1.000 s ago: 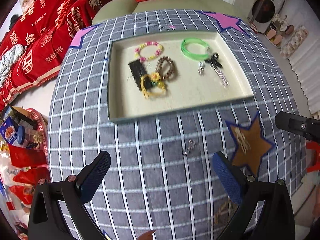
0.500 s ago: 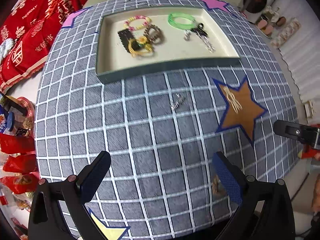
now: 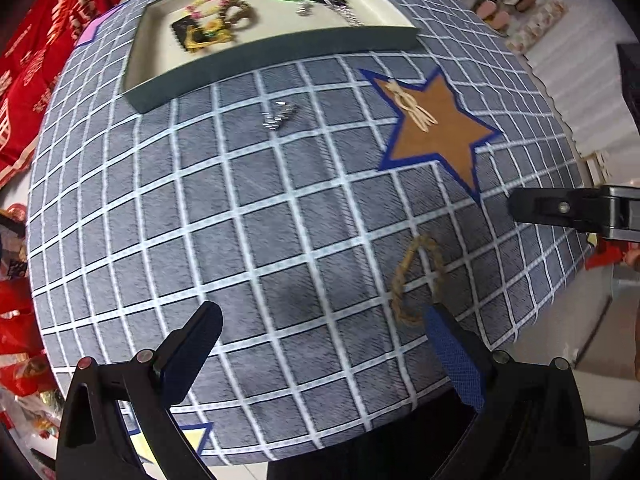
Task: Organize jewelry
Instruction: 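Move both grippers back toward the braided rope bracelet and star mat, then grasp the braided rope bracelet with the left gripper while the right gripper grasps the beige hair clip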
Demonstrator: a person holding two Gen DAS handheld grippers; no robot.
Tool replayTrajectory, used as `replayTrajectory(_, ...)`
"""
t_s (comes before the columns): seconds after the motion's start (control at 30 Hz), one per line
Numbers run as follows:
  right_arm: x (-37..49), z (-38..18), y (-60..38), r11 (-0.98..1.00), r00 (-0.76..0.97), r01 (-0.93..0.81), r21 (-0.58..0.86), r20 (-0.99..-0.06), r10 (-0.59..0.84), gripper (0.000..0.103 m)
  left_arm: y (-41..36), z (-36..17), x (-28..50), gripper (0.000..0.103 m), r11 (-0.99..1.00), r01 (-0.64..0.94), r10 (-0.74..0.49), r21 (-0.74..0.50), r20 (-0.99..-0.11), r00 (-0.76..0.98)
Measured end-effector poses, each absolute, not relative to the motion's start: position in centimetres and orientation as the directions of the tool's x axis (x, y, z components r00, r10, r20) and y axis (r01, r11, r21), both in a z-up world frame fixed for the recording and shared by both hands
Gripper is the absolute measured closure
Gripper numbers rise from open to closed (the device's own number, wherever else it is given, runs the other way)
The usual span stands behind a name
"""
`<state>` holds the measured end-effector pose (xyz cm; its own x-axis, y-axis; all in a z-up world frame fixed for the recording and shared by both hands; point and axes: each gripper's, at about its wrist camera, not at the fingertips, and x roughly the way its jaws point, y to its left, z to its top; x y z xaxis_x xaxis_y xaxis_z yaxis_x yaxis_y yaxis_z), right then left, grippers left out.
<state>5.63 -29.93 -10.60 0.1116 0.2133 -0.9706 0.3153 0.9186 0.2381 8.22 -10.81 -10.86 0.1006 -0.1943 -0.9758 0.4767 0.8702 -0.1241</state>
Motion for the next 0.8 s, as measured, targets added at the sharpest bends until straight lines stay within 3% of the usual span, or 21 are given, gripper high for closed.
replayTrajectory(0.4,9.4,-10.9,-30.0,0.956,0.123,0.225,0.188,-0.979,0.163,0.013,-13.8,-13.0,6.5,0.005,0.845,0.528,-0.173,-0.091,-0.979,0.109)
replayTrajectory(0.53,11.3,-11.2,-29.7,0.964,0.133,0.194,0.182,-0.978,0.158,0.013,-14.7,-13.8,6.3,0.013,0.847,0.525,-0.160,-0.079,-0.981,0.110)
replayTrajectory(0.8,14.9,-12.7,-28.3,0.979,0.139,0.123,0.161,-0.980,0.144,0.031,-16.9,-14.7,6.2,0.019,0.850,0.522,-0.162,-0.070,-0.978,0.132)
